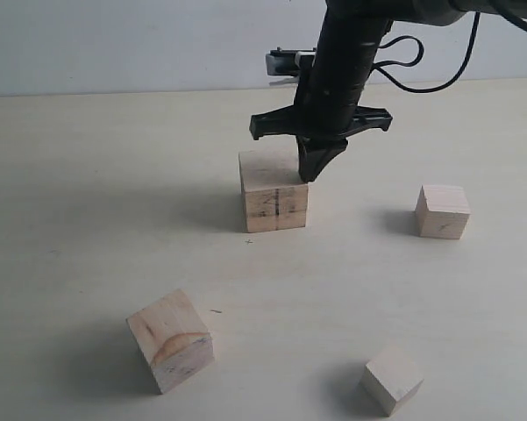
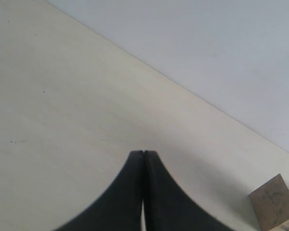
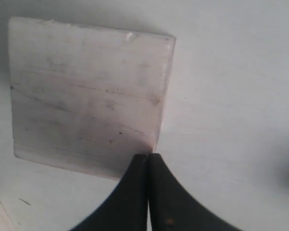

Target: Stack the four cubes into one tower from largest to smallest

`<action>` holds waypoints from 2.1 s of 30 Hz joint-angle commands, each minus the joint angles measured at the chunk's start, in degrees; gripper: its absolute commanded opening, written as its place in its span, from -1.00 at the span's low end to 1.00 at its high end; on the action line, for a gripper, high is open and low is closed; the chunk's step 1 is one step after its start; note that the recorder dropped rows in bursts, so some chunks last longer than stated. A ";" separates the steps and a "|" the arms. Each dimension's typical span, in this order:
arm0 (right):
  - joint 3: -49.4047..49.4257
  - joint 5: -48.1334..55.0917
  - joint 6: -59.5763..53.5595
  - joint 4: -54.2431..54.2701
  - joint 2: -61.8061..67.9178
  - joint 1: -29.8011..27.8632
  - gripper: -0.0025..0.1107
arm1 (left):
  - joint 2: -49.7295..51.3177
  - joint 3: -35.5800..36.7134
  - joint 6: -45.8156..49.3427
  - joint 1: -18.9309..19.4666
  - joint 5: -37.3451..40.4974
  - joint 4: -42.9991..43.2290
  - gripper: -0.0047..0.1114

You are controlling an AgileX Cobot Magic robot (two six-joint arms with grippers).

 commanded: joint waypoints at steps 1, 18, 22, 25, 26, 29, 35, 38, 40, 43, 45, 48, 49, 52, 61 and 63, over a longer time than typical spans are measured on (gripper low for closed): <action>0.06 -0.15 -0.78 0.36 -0.03 -0.05 -0.96 | 0.14 -0.16 -0.03 -0.31 -0.34 0.25 -0.92; 0.06 -0.15 -1.70 -6.94 2.70 -0.05 -0.96 | 0.14 -0.16 -0.03 -0.31 -0.34 0.25 -0.92; 0.06 -0.15 -2.36 -1.10 3.23 -0.05 -0.96 | 0.14 -0.16 -0.03 -0.31 -0.34 0.25 -0.92; 0.06 -0.15 -2.36 -1.08 3.23 -0.05 -0.96 | 0.14 -0.16 -0.03 -0.31 -0.34 0.25 -0.92; 0.06 -0.15 -2.46 -1.08 3.23 -0.05 -0.96 | 0.14 -0.16 -0.03 -0.31 -0.34 0.25 -0.92; 0.06 -0.15 -2.46 -1.80 3.23 -0.05 -0.96 | 0.14 -0.16 -0.03 -0.31 -0.34 0.25 -0.92; 0.06 -0.15 -1.99 -3.81 3.23 -0.05 -0.96 | 0.14 -0.16 -0.03 -0.31 -0.34 0.25 -0.92; 0.06 -0.15 -2.22 0.03 3.23 -0.05 -0.96 | 0.14 -0.16 -0.03 -0.31 -0.34 0.25 -0.92; 0.06 -0.15 -3.22 3.16 3.23 -0.05 -0.96 | 0.14 -0.16 -0.03 -0.31 -0.34 0.25 -0.92; 0.06 -0.15 -3.60 5.49 3.23 -0.05 -0.96 | 0.14 -0.16 -0.03 -0.31 -0.34 0.25 -0.92; 0.06 -0.15 -3.52 3.99 3.23 -0.05 -0.96 | 0.14 -0.16 -0.03 -0.31 -0.34 0.25 -0.92; 0.06 -0.15 -2.12 0.94 3.23 -0.05 -0.96 | 0.14 -0.16 -0.03 -0.31 -0.34 0.25 -0.92; 0.06 -0.15 -1.74 -0.17 3.23 -0.05 -0.96 | 0.14 -0.16 -0.03 -0.31 -0.34 0.25 -0.92; 0.06 -0.15 -1.46 -1.68 3.23 -0.05 -0.96 | 0.14 -0.16 -0.03 -0.31 -0.34 0.25 -0.92; 0.06 -7.25 -1.68 -1.95 3.23 -0.05 -0.96 | 0.14 -0.16 -0.20 -0.31 -0.34 0.10 -0.92; 0.06 -8.80 -1.68 -1.36 3.23 -0.05 -0.96 | 0.14 -0.16 -0.16 -0.31 -0.34 -0.02 -0.92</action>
